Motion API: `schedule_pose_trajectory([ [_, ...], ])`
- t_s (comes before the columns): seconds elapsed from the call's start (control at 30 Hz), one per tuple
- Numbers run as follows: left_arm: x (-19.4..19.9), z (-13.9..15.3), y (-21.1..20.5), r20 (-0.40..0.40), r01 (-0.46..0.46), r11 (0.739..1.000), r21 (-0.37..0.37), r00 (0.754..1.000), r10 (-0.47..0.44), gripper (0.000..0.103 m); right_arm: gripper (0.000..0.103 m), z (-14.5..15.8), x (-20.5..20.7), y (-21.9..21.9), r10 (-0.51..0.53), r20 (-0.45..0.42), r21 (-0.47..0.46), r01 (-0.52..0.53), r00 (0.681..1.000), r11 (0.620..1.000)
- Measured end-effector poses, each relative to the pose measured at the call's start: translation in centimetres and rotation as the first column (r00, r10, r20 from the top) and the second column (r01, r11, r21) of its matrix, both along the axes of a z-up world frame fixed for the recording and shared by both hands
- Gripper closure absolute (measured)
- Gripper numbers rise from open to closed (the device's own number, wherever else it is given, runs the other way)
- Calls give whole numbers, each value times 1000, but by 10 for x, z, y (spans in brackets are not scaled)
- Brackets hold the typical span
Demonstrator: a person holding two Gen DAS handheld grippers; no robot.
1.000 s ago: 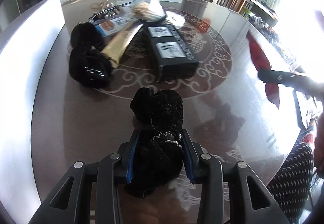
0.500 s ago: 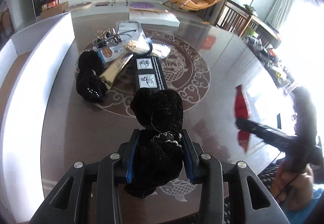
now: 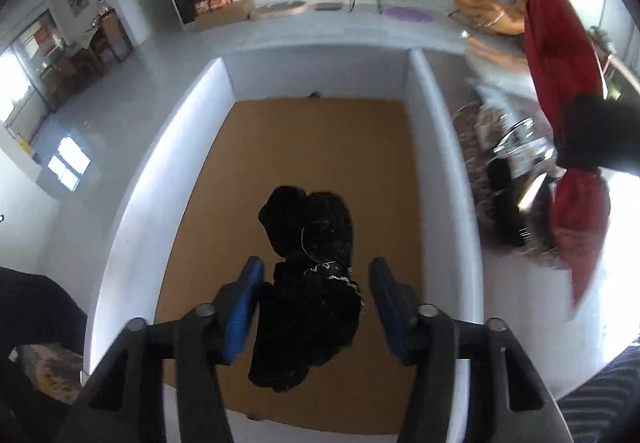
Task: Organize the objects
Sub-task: 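Carry the glove and red packet into the white bin and open both grippers, then bring both tools back over the table toward the remaining items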
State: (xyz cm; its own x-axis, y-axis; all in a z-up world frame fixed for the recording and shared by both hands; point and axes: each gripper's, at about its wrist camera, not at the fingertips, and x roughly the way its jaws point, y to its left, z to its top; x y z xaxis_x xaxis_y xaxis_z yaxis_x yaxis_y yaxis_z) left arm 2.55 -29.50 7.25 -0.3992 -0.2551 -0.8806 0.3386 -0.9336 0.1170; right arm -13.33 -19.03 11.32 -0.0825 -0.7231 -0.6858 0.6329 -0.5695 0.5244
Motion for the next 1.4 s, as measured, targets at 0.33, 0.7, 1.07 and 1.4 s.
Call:
schedule_pose_trajectory([
  [0.33, 56, 78, 5, -191, 25, 997, 70, 982, -11, 8, 30, 43, 21, -14, 31, -259, 128, 3, 965, 992],
  [0.7, 21, 73, 107, -230, 198, 963, 183, 961, -154, 0, 6, 75, 47, 120, -186, -495, 76, 255, 849, 964],
  [1.07, 1, -18, 271, -175, 473, 846, 246, 880, -441, 0, 6, -112, 19, 310, -592, -312, 284, 668, 743, 688],
  [1.4, 2, -109, 283, -91, 386, 918, 93, 921, -378, 0, 6, -155, 58, 352, -663, -384, 227, 762, 642, 606],
])
